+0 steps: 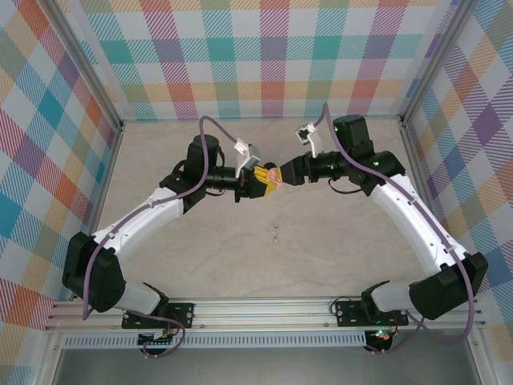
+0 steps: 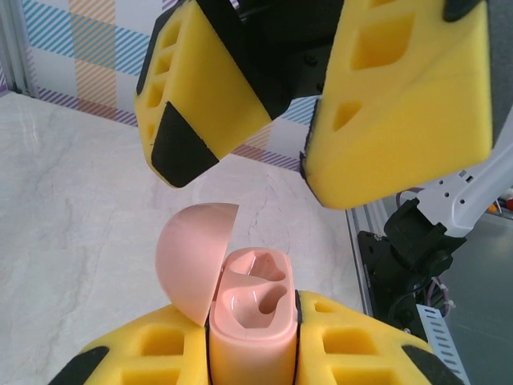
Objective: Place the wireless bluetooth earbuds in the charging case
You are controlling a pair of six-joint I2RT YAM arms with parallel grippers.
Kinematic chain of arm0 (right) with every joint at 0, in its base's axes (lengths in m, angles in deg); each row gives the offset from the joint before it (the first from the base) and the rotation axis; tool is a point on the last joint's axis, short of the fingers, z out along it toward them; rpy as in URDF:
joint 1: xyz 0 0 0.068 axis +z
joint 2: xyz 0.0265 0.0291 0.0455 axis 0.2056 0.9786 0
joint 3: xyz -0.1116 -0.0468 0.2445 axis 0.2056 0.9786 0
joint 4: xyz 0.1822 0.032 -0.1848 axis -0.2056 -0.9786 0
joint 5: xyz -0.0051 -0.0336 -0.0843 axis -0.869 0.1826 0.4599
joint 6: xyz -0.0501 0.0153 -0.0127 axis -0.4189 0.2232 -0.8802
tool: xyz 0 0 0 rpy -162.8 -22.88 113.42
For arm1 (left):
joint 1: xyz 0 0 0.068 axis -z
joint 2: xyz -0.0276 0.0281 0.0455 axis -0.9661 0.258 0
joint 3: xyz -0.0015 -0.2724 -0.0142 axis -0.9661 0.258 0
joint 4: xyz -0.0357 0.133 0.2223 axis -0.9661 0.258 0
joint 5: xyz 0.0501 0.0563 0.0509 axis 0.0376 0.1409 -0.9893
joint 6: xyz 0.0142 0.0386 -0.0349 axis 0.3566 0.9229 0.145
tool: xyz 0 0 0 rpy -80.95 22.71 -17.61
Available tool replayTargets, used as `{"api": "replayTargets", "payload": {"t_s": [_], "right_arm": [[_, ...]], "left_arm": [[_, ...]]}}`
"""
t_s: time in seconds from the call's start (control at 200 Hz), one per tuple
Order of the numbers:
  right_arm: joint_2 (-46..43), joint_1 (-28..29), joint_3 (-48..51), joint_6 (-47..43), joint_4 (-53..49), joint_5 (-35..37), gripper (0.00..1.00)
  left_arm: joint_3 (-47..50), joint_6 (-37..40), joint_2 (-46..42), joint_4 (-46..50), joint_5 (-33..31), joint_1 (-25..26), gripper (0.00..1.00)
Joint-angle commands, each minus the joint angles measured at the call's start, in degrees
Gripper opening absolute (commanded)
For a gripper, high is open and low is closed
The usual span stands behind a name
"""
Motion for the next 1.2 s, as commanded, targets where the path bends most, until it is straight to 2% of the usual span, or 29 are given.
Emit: {"api": "replayTargets", "payload": {"t_s": [0.0,0.19,0.475,0.58,0.85,1.055,1.195], "right_arm": [[-0.13,-0.14,-1.01,-1.86,-0.3,-0.86,0.64],[-0.32,-0.15,-0.43,-1.42,-0.61,2.95,0.65],[-5.71,-0.21,4.81,3.57,0.42,21.72,0.66],[-6.35,-0.21,6.13,4.65,-2.79,25.2,0.66],[-5.86,-0.21,14.59,8.92,-5.05,21.44,0.65],[-3.59,-0.02,22.79,13.67,0.31,13.97,0.62],[-0.07,1.06,26.57,15.61,2.6,14.29,0.6]], "left_arm": [[0.14,-1.28,-0.03,-2.62,0.02,0.95,0.11],[0.29,-1.85,-0.31,-3.02,-1.85,0.87,0.11],[4.26,-6.08,-1.27,-9.73,-9.02,0.86,0.11],[5.94,-7.38,-1.94,-12.03,-10.7,0.86,0.11],[8.88,-9.67,-3.68,-16.25,-11.16,0.92,0.11],[10.79,-11.01,-5.74,-19.13,-11.45,0.95,0.11],[11.33,-11.66,-7.15,-19.26,-12.6,0.95,0.11]]}}
